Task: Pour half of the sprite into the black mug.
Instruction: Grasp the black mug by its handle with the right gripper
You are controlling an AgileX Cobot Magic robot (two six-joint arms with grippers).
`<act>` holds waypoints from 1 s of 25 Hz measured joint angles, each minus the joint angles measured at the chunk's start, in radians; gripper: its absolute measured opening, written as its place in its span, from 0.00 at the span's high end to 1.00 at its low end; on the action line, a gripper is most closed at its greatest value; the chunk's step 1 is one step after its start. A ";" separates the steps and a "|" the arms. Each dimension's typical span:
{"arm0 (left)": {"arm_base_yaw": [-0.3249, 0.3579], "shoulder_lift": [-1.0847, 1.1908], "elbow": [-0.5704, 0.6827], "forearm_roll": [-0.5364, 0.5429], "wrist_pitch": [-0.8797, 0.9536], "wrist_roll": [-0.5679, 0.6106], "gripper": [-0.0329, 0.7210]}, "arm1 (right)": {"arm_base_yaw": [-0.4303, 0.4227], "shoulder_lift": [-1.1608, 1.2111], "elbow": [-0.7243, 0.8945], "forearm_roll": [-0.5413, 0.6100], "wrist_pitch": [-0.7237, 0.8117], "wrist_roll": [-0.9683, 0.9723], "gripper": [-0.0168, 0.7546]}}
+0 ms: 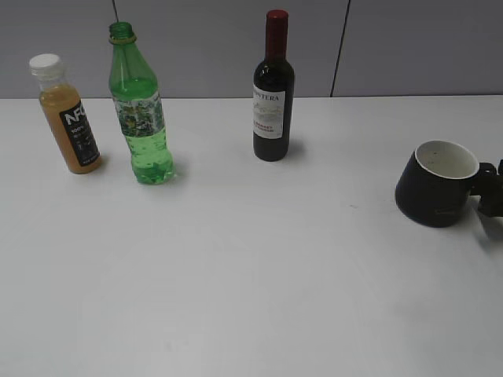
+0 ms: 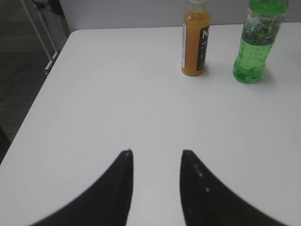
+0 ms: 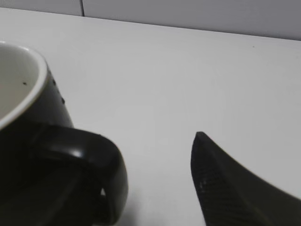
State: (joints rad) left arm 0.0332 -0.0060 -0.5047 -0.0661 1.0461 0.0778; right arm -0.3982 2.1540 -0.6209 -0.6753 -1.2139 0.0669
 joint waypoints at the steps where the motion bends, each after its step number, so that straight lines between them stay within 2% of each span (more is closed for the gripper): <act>1: 0.000 0.000 0.000 0.000 0.000 0.000 0.60 | 0.003 0.001 -0.003 0.000 0.000 0.000 0.41; 14: 0.000 0.000 0.000 0.000 0.000 0.000 0.60 | 0.028 0.063 -0.060 -0.016 -0.019 0.004 0.43; 21: 0.000 0.000 0.000 0.000 0.000 0.000 0.60 | 0.030 0.066 -0.073 -0.025 -0.014 0.004 0.55; 25: 0.000 0.000 0.000 0.000 0.000 0.000 0.60 | 0.034 0.068 -0.074 -0.038 -0.014 0.004 0.69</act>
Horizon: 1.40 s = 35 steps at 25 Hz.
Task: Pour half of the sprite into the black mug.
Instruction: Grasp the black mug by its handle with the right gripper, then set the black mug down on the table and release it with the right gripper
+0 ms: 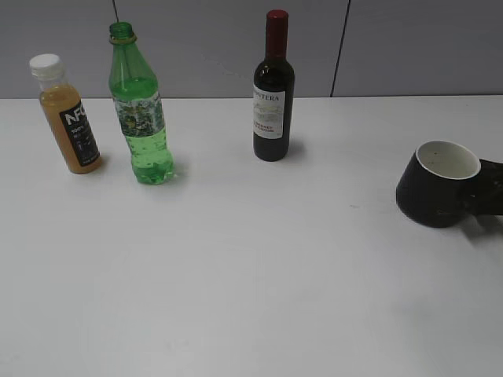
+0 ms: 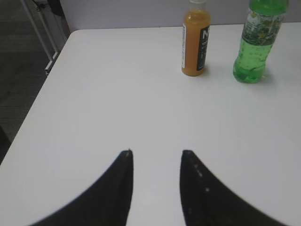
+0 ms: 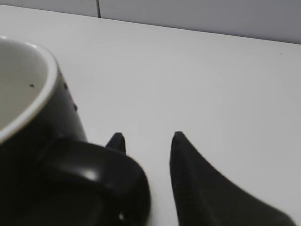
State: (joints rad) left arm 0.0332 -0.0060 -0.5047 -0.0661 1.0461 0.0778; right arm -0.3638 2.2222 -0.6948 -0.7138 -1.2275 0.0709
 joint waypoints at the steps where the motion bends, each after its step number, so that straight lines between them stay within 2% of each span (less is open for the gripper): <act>1: 0.000 0.000 0.000 0.000 0.000 0.000 0.60 | 0.001 0.000 0.000 -0.005 0.000 0.000 0.73; 4: 0.000 0.000 0.000 0.000 0.000 0.000 0.60 | 0.001 0.000 0.000 -0.016 -0.001 0.000 0.87; 14: 0.000 0.000 0.000 0.000 0.000 0.000 0.60 | 0.007 -0.076 0.000 -0.090 0.058 0.060 0.89; 18: 0.000 0.000 0.000 0.000 0.000 0.000 0.60 | 0.049 -0.151 0.001 -0.092 0.067 0.106 0.89; 21: 0.000 0.000 0.000 0.000 0.000 0.000 0.60 | 0.122 -0.189 0.001 -0.081 0.067 0.128 0.89; 30: 0.000 0.000 0.000 0.000 0.000 0.000 0.60 | 0.427 -0.198 0.001 0.040 0.067 0.137 0.89; 35: 0.000 0.000 0.000 0.000 0.000 0.000 0.60 | 0.567 -0.191 -0.008 0.088 0.067 0.137 0.89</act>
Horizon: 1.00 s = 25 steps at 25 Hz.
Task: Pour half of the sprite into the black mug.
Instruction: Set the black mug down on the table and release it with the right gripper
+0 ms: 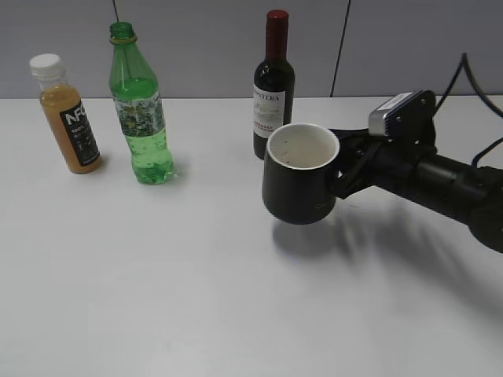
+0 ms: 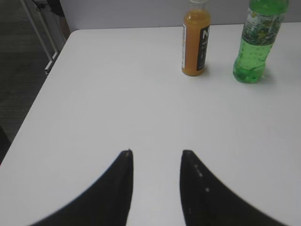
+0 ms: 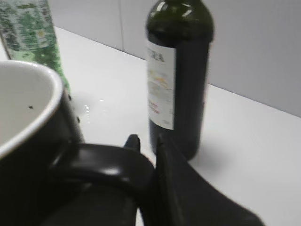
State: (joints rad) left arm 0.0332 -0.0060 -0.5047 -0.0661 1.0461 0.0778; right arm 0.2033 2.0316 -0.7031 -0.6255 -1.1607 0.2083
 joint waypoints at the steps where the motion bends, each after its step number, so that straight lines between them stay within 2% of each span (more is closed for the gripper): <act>1: 0.000 0.000 0.000 0.000 0.000 0.000 0.60 | 0.026 0.010 -0.007 0.004 -0.001 0.000 0.89; 8: 0.000 0.000 0.000 0.000 0.000 0.000 0.60 | 0.190 0.121 -0.122 0.046 0.001 -0.002 0.89; 12: 0.000 0.000 0.000 0.000 0.000 0.000 0.60 | 0.245 0.193 -0.205 0.062 0.001 -0.002 0.89; 25: 0.000 0.000 0.000 0.000 0.000 0.000 0.60 | 0.260 0.301 -0.243 0.097 0.001 -0.003 0.89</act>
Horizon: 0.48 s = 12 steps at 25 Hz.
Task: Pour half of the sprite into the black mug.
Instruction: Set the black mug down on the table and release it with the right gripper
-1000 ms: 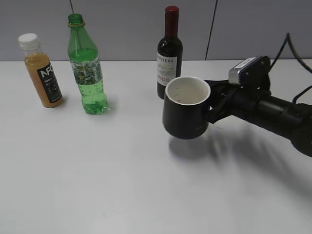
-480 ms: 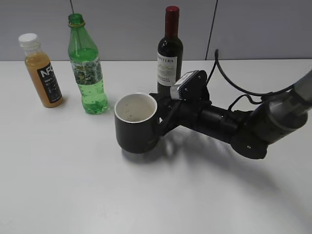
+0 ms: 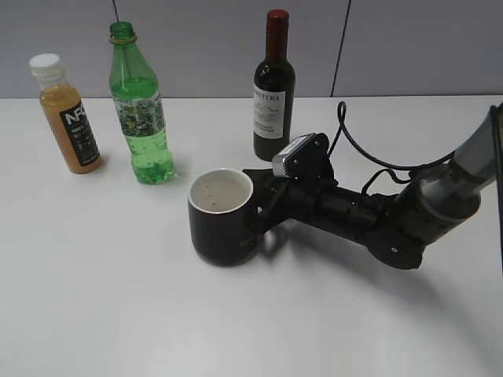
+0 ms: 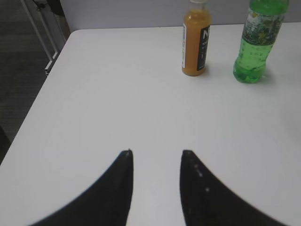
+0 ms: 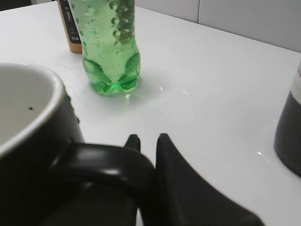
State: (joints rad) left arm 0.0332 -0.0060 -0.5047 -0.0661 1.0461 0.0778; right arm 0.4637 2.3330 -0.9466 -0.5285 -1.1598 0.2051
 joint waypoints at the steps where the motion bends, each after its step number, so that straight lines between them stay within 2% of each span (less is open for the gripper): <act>1: 0.000 0.000 0.000 0.000 0.000 0.000 0.60 | 0.000 0.004 0.000 0.000 0.000 0.000 0.89; 9: 0.000 0.000 0.000 0.000 0.000 0.000 0.60 | 0.000 0.005 -0.003 -0.005 -0.001 0.000 0.89; 12: 0.000 0.000 0.000 0.000 0.000 0.000 0.60 | 0.000 0.005 0.003 -0.005 -0.016 0.004 0.83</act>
State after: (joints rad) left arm 0.0332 -0.0060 -0.5047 -0.0661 1.0461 0.0778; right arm 0.4637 2.3380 -0.9439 -0.5334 -1.1763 0.2093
